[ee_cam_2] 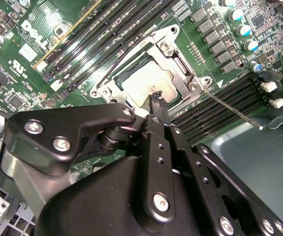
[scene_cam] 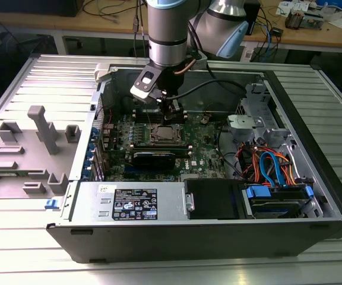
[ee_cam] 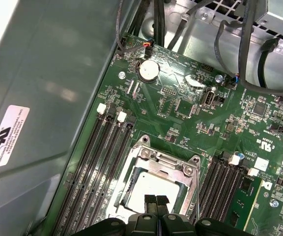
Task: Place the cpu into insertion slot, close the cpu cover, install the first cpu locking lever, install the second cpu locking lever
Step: 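Install the first cpu locking lever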
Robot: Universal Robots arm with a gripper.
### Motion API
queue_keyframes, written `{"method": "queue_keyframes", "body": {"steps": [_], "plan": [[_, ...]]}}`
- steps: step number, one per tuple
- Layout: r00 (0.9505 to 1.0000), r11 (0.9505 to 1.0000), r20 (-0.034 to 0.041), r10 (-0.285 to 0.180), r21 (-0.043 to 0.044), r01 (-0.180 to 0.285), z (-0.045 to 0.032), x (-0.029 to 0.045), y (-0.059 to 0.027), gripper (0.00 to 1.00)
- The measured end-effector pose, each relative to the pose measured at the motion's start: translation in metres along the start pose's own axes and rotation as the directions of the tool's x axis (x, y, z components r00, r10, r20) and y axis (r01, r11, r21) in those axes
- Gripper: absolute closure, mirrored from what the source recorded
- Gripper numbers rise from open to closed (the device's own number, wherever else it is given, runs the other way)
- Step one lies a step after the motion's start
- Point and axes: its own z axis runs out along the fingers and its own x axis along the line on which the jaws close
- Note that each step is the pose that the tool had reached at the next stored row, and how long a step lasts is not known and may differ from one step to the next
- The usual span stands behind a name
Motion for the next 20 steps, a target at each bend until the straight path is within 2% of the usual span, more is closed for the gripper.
{"method": "queue_keyframes", "body": {"steps": [5,11,12,13,14,20], "plan": [[0.9977,0.9977,-0.0011,-0.067,-0.0038,0.067,0.0001,0.0,0.0,0.89],[0.997,0.997,-0.0017,-0.078,-0.0048,0.078,-0.004,-0.0003,0.0001,0.89],[0.9943,0.9943,-0.0019,-0.107,-0.0062,0.107,-0.0041,-0.0003,0.0001,0.89],[0.9896,0.9895,-0.0022,-0.144,-0.0083,0.144,-0.0041,-0.0003,0.0,0.89],[0.988,0.988,-0.0023,-0.154,-0.0089,0.154,-0.0042,-0.0002,-0.0002,0.89],[0.987,0.987,-0.0023,-0.161,-0.0094,0.161,-0.0042,0.0006,-0.0021,0.89]]}}
